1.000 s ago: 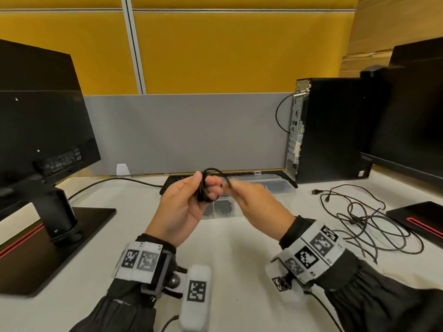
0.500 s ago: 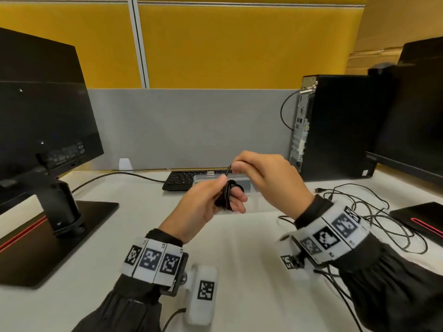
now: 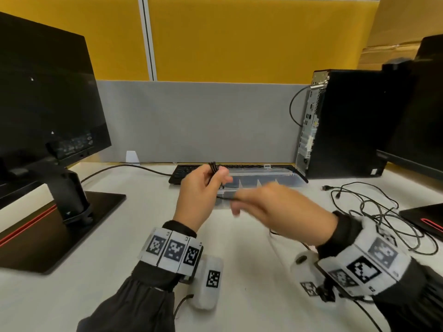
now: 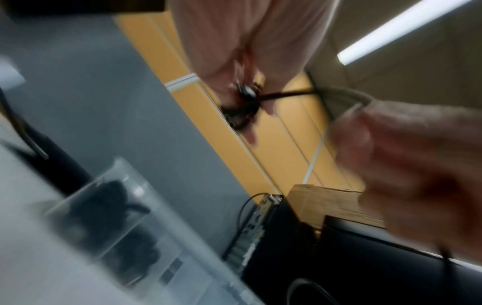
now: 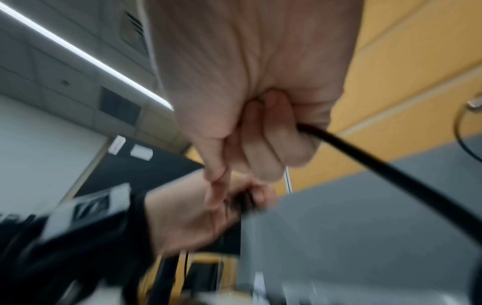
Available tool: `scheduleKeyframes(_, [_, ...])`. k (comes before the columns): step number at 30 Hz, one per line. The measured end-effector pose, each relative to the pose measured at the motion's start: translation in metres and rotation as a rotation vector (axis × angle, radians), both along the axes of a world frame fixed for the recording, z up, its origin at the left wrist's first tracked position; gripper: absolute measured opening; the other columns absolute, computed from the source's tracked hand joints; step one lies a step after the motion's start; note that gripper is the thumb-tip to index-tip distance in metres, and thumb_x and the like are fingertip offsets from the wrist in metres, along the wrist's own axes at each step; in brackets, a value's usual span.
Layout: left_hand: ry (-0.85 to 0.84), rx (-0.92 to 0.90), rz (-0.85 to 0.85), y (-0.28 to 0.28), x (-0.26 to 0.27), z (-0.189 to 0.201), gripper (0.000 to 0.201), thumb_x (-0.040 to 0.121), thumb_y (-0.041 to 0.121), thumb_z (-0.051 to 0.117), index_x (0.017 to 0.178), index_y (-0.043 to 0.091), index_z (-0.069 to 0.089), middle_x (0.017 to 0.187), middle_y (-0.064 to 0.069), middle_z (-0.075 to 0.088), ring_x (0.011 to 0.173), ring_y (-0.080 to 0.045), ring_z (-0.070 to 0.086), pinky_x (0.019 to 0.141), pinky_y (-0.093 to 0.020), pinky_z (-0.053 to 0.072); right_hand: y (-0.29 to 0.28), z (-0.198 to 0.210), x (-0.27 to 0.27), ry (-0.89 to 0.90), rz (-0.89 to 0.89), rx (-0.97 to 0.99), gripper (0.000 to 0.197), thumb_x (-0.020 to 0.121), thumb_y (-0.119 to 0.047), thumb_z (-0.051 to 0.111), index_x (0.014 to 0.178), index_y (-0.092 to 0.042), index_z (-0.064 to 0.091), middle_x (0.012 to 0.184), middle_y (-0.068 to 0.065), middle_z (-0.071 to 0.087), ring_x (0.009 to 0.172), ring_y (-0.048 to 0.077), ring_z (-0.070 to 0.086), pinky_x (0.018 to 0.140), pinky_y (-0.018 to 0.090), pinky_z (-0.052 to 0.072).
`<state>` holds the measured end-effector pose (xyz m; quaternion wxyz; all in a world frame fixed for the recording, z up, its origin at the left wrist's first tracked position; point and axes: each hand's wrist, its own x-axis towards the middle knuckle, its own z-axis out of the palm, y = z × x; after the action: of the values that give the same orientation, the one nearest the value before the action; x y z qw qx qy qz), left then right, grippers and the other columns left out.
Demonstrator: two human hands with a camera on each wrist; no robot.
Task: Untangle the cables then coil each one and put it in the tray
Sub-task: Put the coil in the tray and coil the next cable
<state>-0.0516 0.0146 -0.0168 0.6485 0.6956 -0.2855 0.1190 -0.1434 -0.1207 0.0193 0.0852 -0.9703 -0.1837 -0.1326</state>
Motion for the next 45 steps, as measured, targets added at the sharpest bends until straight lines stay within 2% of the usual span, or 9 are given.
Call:
scheduleKeyframes(3, [0.215,-0.033,-0.299,-0.004,-0.007,0.005,0.038,0.095,0.033,0.04,0.083,0.009,0.067,0.073,0.0,0.071,0.069,-0.012,0.066,0.068,-0.02,0.049,-0.01,0.02,0.021,-0.285,-0.085,0.199,0.029,0.09,-0.046,0.038,0.092,-0.031,0.063,0.076,-0.005,0.065,0.071,0.016,0.058,0.068,0.04,0.049])
scheduleKeyframes(7, [0.354,-0.232,-0.614,0.003,-0.014,0.015,0.033,0.089,0.026,0.045,0.09,-0.004,0.059,0.071,-0.007,0.066,0.063,-0.018,0.061,0.065,-0.024,0.05,-0.031,0.014,0.057,-0.067,-0.131,0.34,0.029,0.098,-0.036,0.04,0.095,-0.023,0.066,0.088,-0.001,0.068,0.083,0.013,0.061,0.081,0.039,0.048])
scheduleKeyframes(11, [0.336,-0.475,-0.499,0.007,-0.004,0.014,0.028,0.094,0.016,0.04,0.086,-0.001,0.06,0.075,-0.004,0.069,0.068,-0.014,0.064,0.07,-0.021,0.053,-0.026,-0.008,0.046,0.387,-0.061,0.237,0.036,0.102,-0.033,0.031,0.106,-0.019,0.063,0.073,-0.02,0.048,0.064,-0.02,0.049,0.065,0.009,0.036])
scheduleKeyframes(14, [0.303,-0.51,-0.343,0.007,0.003,0.011,0.03,0.099,0.014,0.036,0.091,0.0,0.062,0.085,-0.01,0.07,0.082,-0.017,0.069,0.08,-0.021,0.054,-0.015,-0.021,0.029,0.491,-0.014,0.074,0.036,0.1,-0.04,0.03,0.109,-0.023,0.06,0.102,-0.01,0.059,0.091,-0.001,0.052,0.085,0.02,0.04])
scheduleKeyframes(22, [0.248,-0.05,-0.351,0.003,0.001,0.005,0.041,0.089,0.049,0.049,0.082,0.016,0.071,0.084,-0.005,0.073,0.083,-0.017,0.068,0.088,-0.031,0.048,-0.007,0.029,0.011,-0.079,-0.077,-0.009,0.024,0.096,-0.04,0.042,0.087,-0.029,0.061,0.076,-0.009,0.059,0.071,0.014,0.055,0.071,0.038,0.048])
scheduleKeyframes(26, [0.091,0.051,-0.434,0.009,-0.002,0.007,0.014,0.088,0.019,0.059,0.087,0.008,0.068,0.08,-0.005,0.071,0.078,-0.014,0.067,0.076,-0.02,0.049,-0.024,0.032,0.033,-0.153,-0.085,0.248,0.023,0.089,-0.043,0.054,0.084,-0.026,0.068,0.076,-0.003,0.068,0.07,0.016,0.057,0.068,0.042,0.049])
scheduleKeyframes(32, [-0.04,0.348,-0.161,0.016,0.01,0.003,0.017,0.088,0.01,0.056,0.075,0.009,0.067,0.065,0.002,0.069,0.069,-0.013,0.066,0.072,-0.026,0.052,-0.042,0.019,0.039,0.233,-0.105,0.466,0.025,0.09,-0.035,0.057,0.072,-0.02,0.065,0.049,-0.003,0.036,0.042,0.011,0.029,0.042,0.024,0.035])
scheduleKeyframes(38, [-0.029,0.172,0.416,0.054,0.037,0.009,0.015,0.093,0.019,0.05,0.085,0.011,0.06,0.072,0.004,0.063,0.067,-0.01,0.055,0.062,-0.025,0.039,-0.106,0.024,0.022,0.504,-0.281,0.439,0.024,0.096,-0.03,0.045,0.085,-0.014,0.059,0.05,-0.011,0.036,0.047,0.007,0.034,0.054,0.021,0.043])
scheduleKeyframes(45, [0.07,0.077,0.626,0.065,0.045,0.008,0.025,0.094,0.02,0.044,0.094,0.002,0.062,0.086,-0.007,0.066,0.084,-0.02,0.056,0.074,-0.029,0.036,-0.163,0.036,0.008,-0.119,-0.694,0.066,0.034,0.099,-0.036,0.033,0.087,-0.01,0.051,0.072,0.006,0.055,0.068,0.024,0.056,0.063,0.033,0.043])
